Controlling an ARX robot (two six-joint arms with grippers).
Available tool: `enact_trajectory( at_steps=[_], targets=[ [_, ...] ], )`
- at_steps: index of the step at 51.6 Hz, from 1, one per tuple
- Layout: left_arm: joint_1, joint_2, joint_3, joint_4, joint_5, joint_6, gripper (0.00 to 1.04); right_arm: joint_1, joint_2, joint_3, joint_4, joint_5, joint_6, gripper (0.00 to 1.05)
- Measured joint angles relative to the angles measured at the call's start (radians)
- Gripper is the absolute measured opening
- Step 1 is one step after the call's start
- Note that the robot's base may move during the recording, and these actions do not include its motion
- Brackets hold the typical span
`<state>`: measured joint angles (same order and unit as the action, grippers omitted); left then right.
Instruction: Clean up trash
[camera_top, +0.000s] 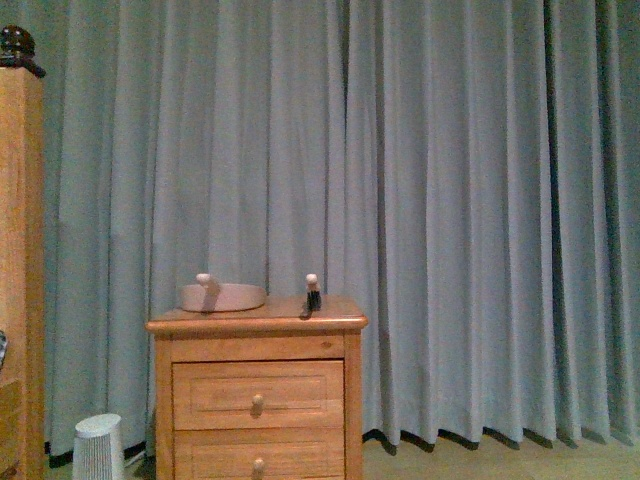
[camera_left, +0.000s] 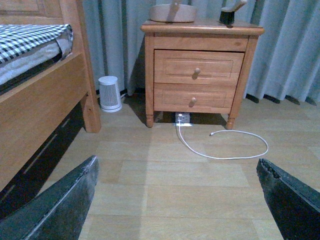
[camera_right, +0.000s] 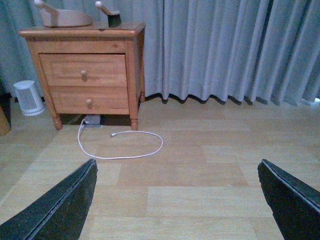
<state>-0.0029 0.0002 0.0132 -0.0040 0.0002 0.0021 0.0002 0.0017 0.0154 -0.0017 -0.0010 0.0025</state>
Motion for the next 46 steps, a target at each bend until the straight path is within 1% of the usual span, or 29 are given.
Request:
enact_trajectory(
  at_steps=[46],
  targets=[
    [0.000, 0.000, 0.000, 0.000, 0.000, 0.000, 0.97, 0.000, 0.000, 0.000, 0.000, 0.000, 0.000, 0.97]
  ],
)
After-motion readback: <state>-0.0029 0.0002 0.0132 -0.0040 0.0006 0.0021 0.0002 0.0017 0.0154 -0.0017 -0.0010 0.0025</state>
